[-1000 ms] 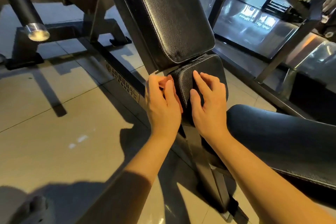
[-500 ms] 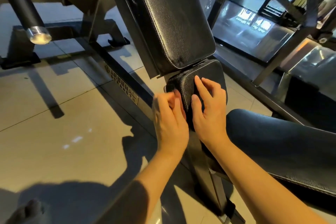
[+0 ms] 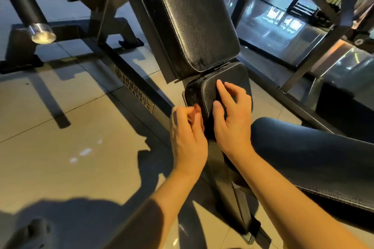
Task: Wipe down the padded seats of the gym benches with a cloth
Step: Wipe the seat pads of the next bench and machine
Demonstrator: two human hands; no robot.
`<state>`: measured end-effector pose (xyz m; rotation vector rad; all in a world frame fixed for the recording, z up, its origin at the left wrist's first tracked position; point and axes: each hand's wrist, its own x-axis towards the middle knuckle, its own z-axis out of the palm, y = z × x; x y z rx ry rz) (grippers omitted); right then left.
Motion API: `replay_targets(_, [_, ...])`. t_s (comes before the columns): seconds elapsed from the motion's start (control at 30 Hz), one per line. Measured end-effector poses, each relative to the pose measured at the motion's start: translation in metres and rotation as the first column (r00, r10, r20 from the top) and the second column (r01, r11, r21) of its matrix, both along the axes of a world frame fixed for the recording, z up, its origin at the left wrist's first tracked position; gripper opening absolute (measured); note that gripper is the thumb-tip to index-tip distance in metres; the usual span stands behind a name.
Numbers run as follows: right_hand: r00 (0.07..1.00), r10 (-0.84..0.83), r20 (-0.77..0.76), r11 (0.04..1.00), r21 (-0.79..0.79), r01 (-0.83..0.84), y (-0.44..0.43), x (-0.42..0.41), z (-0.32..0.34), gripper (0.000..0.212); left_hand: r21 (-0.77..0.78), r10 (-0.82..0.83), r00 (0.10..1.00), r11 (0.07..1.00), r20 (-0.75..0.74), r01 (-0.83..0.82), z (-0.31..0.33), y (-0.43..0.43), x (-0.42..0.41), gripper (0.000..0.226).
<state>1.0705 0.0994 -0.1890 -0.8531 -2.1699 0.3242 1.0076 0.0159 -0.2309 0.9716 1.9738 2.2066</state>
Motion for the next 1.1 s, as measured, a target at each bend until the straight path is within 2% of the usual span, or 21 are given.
replay_targets(0.13, [1.000,-0.028,0.013,1.000,-0.014,0.028,0.000,-0.001,-0.001,0.049,-0.052,-0.024,0.999,0.998,0.027,0.026,-0.011,-0.008,0.011,0.005])
replay_targets(0.3, [1.000,-0.017,0.011,0.999,-0.027,0.018,-0.002,-0.001,0.001,0.048,-0.009,0.064,0.997,0.998,0.039,-0.064,0.037,0.011,-0.038,0.008])
replay_targets(0.4, [1.000,-0.021,0.012,0.999,-0.027,0.021,-0.001,-0.001,0.001,0.048,-0.017,0.067,0.997,0.998,-0.024,-0.068,0.053,0.019,-0.061,0.006])
replay_targets(0.53, [1.000,-0.027,0.003,0.999,-0.025,0.027,-0.003,-0.002,0.002,0.048,-0.001,0.049,0.993,0.999,-0.106,-0.049,0.024,0.000,-0.024,0.003])
replay_targets(0.67, [0.999,-0.038,0.009,0.999,-0.025,0.038,0.000,-0.002,0.000,0.049,-0.040,-0.006,0.996,0.999,-0.087,0.002,0.000,-0.014,-0.006,0.004])
replay_targets(0.77, [1.000,-0.026,0.002,0.999,-0.025,0.026,-0.001,-0.001,0.000,0.048,-0.059,0.017,0.997,0.998,-0.072,-0.022,0.020,-0.015,-0.016,0.004])
replay_targets(0.87, [1.000,-0.019,0.007,1.000,-0.012,0.019,0.001,-0.002,0.000,0.048,-0.023,0.084,0.995,0.996,0.053,-0.083,0.052,0.000,-0.043,0.006])
replay_targets(0.93, [0.999,-0.034,0.017,0.999,-0.007,0.034,0.001,-0.002,0.000,0.048,-0.032,0.087,0.996,0.996,0.027,-0.086,0.063,0.004,-0.053,0.005])
replay_targets(1.0, [0.999,-0.041,0.008,0.999,-0.020,0.041,0.000,-0.003,0.000,0.049,-0.022,0.054,0.998,0.998,-0.009,-0.055,0.056,0.000,-0.047,0.004])
replay_targets(1.1, [0.999,-0.040,-0.001,0.998,-0.037,0.040,0.000,-0.003,0.000,0.049,-0.068,0.004,0.999,0.998,0.040,-0.001,0.019,-0.015,-0.018,0.003])
